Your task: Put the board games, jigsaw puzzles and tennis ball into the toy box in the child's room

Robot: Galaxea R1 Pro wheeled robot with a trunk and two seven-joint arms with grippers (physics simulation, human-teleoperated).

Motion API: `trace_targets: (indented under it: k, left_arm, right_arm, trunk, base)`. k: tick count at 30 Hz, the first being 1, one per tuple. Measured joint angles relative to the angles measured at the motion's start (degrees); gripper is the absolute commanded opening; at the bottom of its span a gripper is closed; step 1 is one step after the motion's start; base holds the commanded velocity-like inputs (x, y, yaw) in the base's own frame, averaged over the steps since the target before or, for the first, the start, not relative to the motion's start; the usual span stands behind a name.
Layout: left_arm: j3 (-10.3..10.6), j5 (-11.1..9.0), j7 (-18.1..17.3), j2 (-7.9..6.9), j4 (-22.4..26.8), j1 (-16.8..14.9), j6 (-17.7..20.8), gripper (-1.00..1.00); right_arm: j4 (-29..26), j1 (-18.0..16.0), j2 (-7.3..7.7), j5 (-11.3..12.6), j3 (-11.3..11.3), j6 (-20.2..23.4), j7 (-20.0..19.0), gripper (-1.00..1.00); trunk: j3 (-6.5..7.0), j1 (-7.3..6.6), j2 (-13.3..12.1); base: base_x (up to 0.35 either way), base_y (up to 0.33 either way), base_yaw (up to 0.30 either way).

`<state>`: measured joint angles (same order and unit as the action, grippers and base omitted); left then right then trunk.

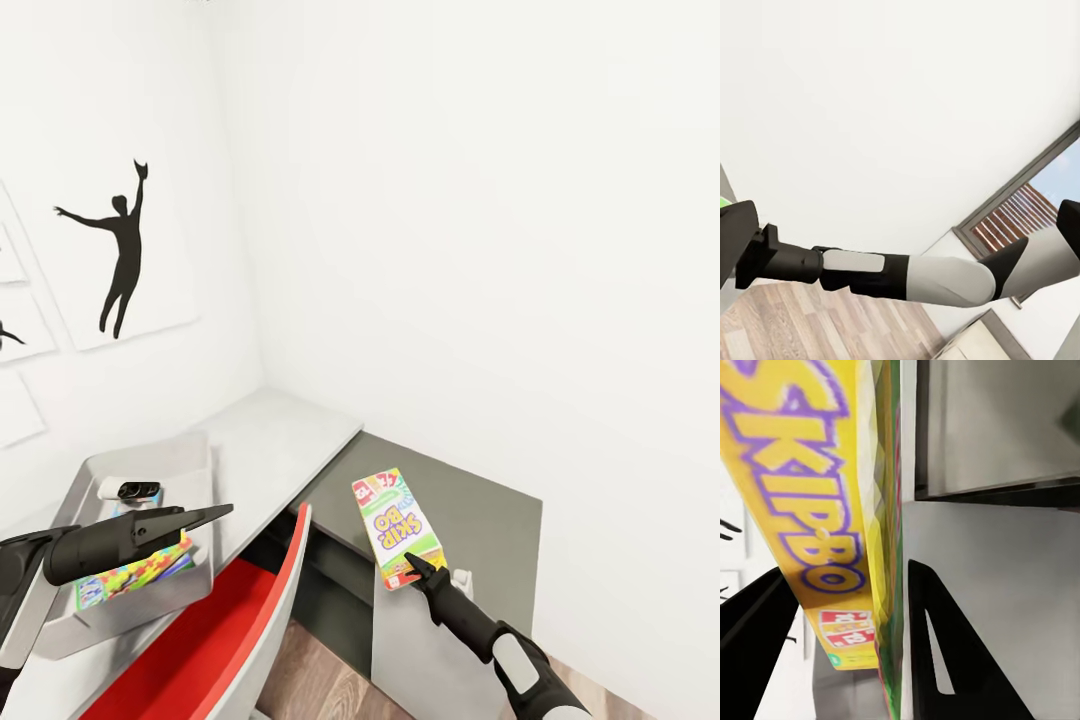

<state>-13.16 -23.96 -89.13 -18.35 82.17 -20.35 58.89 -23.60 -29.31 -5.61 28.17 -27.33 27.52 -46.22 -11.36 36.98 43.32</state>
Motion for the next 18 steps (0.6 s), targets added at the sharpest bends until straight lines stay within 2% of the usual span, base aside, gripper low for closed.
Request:
trace_targets:
  k: [3, 5, 6, 7, 8, 11, 14, 18]
  left_arm:
    - [-0.02, -0.01, 0.01, 0.00, 0.00, 0.00, 0.00, 1.00]
    - [0.03, 0.01, 0.02, 0.00, 0.00, 0.00, 0.00, 1.00]
    - [0.03, 0.02, 0.03, 0.01, -0.01, 0.00, 0.00, 1.00]
    - [0.01, 0.00, 0.03, 0.00, 0.00, 0.00, 0.00, 1.00]
    - [-0.02, 0.02, 0.03, 0.00, -0.01, 0.00, 0.00, 1.00]
    - [-0.09, 0.04, 0.04, 0.00, 0.00, 0.00, 0.00, 1.00]
    - [-0.18, 0.14, 0.06, -0.06, 0.00, 0.00, 0.00, 1.00]
    - [-0.21, 0.20, 0.18, -0.08, 0.00, -0.04, 0.00, 1.00]
  right_arm:
    - [-1.60, -0.01, 0.09, 0.15, -0.02, 0.31, 0.41, -1.00]
    - [-5.11, 0.00, 0.11, -0.57, 0.92, 1.74, 0.87, -1.00]
    - [-8.25, 0.01, 0.11, -2.49, 2.32, 3.88, 1.58, -1.00]
    - [-9.49, 0.00, 0.13, -3.27, 2.62, 4.56, 1.89, -1.00]
    - [-13.01, 0.01, 0.08, -5.52, 3.57, 6.57, 2.59, -1.00]
    - [-18.43, 0.01, 0.00, -8.26, 4.21, 9.03, 3.21, -1.00]
    - [-20.41, 0.01, 0.25, -9.39, 4.43, 10.22, 3.24, -1.00]
    - [-20.89, 0.01, 1.41, -9.81, 4.46, 10.33, 2.86, -1.00]
  trunk:
    - [0.55, -0.66, -1.20]
    - [0.91, -1.10, -2.01]
    - [1.09, -1.32, -2.41]
    - [1.27, -1.54, -2.81]
    - [1.45, -1.76, -3.21]
    - [1.99, -2.42, -4.42]
    - [2.52, -3.08, -5.63]
    - [3.24, -3.96, -7.24]
  base:
    - [0.000, 0.000, 0.000]
    - [0.000, 0.000, 0.000]
    - [0.000, 0.000, 0.000]
    - [0.000, 0.000, 0.000]
    - [0.000, 0.000, 0.000]
    - [0.000, 0.000, 0.000]
    - [0.000, 0.000, 0.000]
    - [0.000, 0.000, 0.000]
